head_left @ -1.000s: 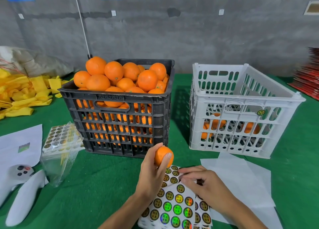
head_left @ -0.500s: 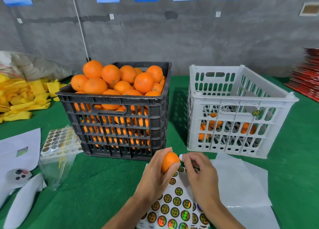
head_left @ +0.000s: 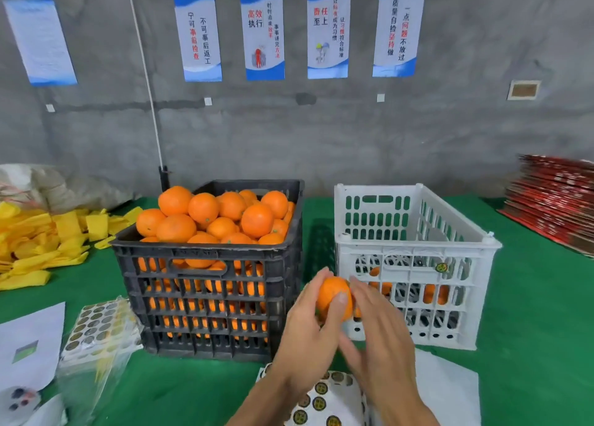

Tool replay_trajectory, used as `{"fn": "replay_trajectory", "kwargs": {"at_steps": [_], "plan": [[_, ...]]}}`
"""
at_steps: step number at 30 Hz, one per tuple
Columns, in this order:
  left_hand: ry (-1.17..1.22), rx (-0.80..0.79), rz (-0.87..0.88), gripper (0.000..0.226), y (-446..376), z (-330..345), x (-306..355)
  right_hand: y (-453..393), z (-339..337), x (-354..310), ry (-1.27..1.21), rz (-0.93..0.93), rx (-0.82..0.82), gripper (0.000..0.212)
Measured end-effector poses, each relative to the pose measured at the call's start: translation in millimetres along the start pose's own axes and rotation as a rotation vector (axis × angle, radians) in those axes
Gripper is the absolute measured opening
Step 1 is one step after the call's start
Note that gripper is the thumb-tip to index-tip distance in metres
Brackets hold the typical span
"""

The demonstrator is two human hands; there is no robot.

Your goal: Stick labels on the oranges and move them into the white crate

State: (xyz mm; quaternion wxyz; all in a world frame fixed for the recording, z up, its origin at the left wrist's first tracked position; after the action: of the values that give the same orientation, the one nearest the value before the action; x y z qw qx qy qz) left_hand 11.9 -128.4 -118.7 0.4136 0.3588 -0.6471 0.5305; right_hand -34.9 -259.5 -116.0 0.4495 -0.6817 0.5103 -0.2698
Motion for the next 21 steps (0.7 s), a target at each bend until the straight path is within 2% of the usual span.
{"fn": "replay_trajectory", "kwargs": {"at_steps": [3,6,8,10,12,14,16,19,21], "plan": [[-0.100,-0.113,0.137,0.066,-38.3,19.1,54.5,-47.5,-20.7,27.4,0.116,0.045,0.139,0.061],[-0.318,-0.198,0.244,0.061,-75.3,23.1,94.1,-87.3,-27.1,52.9,0.180,0.143,0.130,0.064],[-0.594,-0.116,0.341,0.054,-97.8,6.9,106.6,-102.6,-25.0,63.7,0.217,0.214,0.084,0.062],[-0.896,0.049,0.375,0.047,-120.0,-25.7,113.0,-108.8,-19.6,64.4,0.267,0.208,0.067,0.051],[-1.105,0.201,0.219,0.045,-138.5,-71.3,109.1,-107.1,-11.8,59.1,0.263,0.183,0.058,0.046],[-1.108,0.218,-0.065,0.052,-146.4,-112.9,91.2,-100.6,-4.9,52.5,0.218,0.188,0.044,0.046],[-0.964,0.141,-0.237,0.067,-146.3,-133.4,70.8,-91.8,0.4,44.7,0.186,0.187,0.044,0.043],[-0.796,0.189,-0.197,0.084,-143.6,-140.3,65.7,-81.0,4.7,32.1,0.129,0.157,0.044,0.038],[-0.725,0.308,-0.024,0.082,-136.1,-137.8,79.2,-74.3,5.7,27.2,0.066,0.155,0.058,0.034]]}}
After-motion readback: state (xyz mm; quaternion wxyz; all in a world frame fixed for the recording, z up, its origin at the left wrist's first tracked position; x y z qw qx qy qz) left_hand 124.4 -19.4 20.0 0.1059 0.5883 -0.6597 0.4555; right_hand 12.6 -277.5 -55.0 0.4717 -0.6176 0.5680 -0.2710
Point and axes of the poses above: each hand's wrist, its own y-axis away from the middle knuckle, its own z-axis out of the palm, x = y × z, the point moved 6 cm from there along -y, towards the middle knuckle, and after that the axes turned 10 degrees about y, right-handed, at the moved point
